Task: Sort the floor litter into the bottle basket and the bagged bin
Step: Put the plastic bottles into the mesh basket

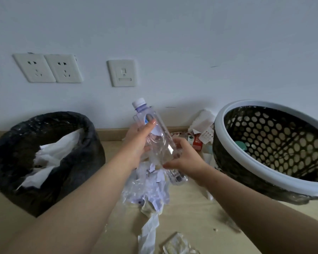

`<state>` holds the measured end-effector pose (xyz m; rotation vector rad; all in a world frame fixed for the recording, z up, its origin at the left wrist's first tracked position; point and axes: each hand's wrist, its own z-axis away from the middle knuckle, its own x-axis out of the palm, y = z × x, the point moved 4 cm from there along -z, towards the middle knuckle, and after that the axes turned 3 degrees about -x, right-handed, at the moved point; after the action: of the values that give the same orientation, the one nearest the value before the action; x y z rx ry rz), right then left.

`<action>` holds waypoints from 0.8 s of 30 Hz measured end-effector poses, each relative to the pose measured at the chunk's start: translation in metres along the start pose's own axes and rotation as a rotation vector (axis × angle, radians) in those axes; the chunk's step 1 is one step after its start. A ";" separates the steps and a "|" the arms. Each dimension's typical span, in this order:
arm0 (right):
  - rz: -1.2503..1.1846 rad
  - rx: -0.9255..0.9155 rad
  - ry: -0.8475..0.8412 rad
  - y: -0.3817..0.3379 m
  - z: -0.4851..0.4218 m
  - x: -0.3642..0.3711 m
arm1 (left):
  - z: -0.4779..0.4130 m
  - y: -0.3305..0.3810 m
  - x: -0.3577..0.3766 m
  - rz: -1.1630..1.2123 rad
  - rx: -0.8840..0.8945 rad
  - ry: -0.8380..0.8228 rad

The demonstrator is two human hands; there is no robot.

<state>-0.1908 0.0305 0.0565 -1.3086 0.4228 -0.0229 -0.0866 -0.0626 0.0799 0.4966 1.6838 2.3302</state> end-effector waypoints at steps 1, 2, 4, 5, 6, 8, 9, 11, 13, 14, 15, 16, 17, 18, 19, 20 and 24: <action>0.020 -0.048 0.025 -0.013 0.000 -0.006 | 0.002 0.011 0.005 0.025 0.019 -0.013; 0.016 -0.107 0.053 -0.028 0.000 -0.014 | 0.003 0.022 0.012 0.047 0.046 -0.044; -0.066 -0.207 0.087 -0.056 0.003 -0.025 | 0.011 0.041 0.026 0.055 0.119 -0.124; -0.076 -0.257 0.117 -0.069 0.004 -0.032 | 0.016 0.049 0.035 0.038 0.151 -0.160; -0.044 -0.298 0.163 -0.081 0.004 -0.040 | 0.020 0.055 0.042 0.018 0.181 -0.189; 0.027 -0.361 0.254 -0.098 0.007 -0.057 | 0.028 0.065 0.056 0.009 0.215 -0.239; 0.026 -0.388 0.308 -0.105 0.007 -0.069 | 0.030 0.070 0.062 0.012 0.222 -0.254; -0.054 -0.426 0.438 -0.114 0.011 -0.092 | 0.032 0.075 0.068 0.010 0.229 -0.271; -0.178 -0.446 0.586 -0.120 0.019 -0.118 | 0.032 0.076 0.072 0.020 0.222 -0.266; -0.231 -0.445 0.644 -0.120 0.022 -0.130 | 0.031 0.075 0.074 0.032 0.215 -0.260; -0.264 -0.437 0.700 -0.119 0.025 -0.141 | 0.031 0.074 0.076 0.043 0.202 -0.258; -0.273 -0.428 0.761 -0.116 0.030 -0.154 | 0.032 0.072 0.081 0.054 0.185 -0.264; -0.273 -0.419 0.817 -0.111 0.034 -0.165 | 0.033 0.070 0.085 0.059 0.170 -0.270; -0.267 -0.404 0.865 -0.104 0.037 -0.174 | 0.033 0.067 0.090 0.059 0.155 -0.276; -0.253 -0.371 0.900 -0.096 0.040 -0.183 | 0.033 0.065 0.094 0.053 0.139 -0.281; -0.239 -0.317 0.920 -0.085 0.041 -0.190 | 0.033 0.061 0.097 0.045 0.123 -0.287; -0.194 -0.026 0.951 -0.024 0.044 -0.203 | 0.033 0.044 0.105 0.012 0.042 -0.301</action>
<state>-0.3596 0.1163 0.1460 -1.2996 1.0952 -0.8284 -0.1692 -0.0084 0.1455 0.8206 1.5911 2.1042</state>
